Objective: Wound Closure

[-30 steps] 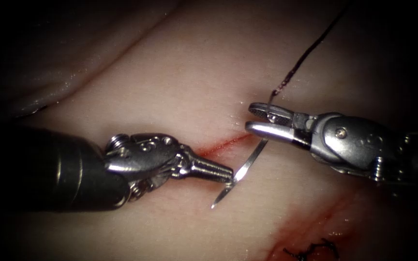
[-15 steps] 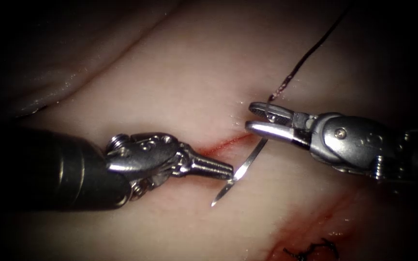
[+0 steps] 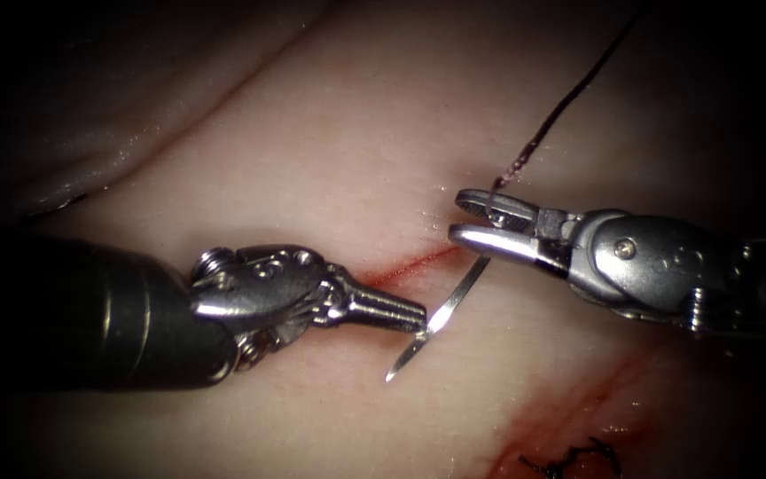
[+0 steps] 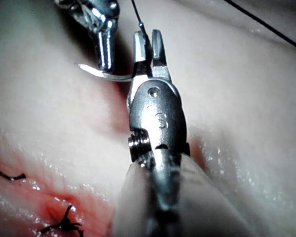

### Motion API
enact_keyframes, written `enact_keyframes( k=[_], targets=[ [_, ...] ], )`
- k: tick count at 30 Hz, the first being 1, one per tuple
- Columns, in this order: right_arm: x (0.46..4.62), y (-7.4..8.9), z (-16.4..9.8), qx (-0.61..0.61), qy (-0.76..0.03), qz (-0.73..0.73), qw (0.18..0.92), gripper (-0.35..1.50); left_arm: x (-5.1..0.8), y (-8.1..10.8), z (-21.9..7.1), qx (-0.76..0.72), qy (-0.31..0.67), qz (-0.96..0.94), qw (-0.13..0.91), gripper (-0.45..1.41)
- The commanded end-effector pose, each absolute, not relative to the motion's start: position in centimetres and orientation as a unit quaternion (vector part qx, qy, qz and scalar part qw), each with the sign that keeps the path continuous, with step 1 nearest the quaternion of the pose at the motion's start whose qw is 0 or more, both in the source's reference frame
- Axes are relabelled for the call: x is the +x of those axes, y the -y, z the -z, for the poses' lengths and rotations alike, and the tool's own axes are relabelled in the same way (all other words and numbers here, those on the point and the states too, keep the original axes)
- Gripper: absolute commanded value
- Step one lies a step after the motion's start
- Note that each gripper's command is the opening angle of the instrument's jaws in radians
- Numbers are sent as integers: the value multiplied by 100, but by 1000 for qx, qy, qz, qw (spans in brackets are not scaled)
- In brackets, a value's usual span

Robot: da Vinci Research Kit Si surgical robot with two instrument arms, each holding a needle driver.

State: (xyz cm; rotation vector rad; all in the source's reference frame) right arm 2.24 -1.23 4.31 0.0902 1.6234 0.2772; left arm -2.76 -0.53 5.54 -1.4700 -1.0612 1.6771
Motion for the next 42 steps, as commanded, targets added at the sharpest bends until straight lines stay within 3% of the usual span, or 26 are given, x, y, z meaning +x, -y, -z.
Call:
enact_keyframes(
  k=[1, 31, 39, 41, 42],
  targets=[
    [231, 126, -436, 41, -723, -124, 678, -35, -279, 55, -559, -562, 407, -640, 328, -45],
    [230, 126, -436, 34, -723, -118, 680, -35, -289, 59, -558, -565, 381, -662, 313, -45],
    [233, 128, -431, 67, -683, -159, 710, -35, -290, 60, -550, -566, 381, -662, 312, -45],
    [232, 125, -429, 59, -686, -153, 709, -35, -290, 59, -551, -566, 380, -662, 312, -40],
    [232, 125, -429, 54, -687, -150, 709, -35, -290, 59, -551, -567, 379, -663, 310, -28]
  ],
)
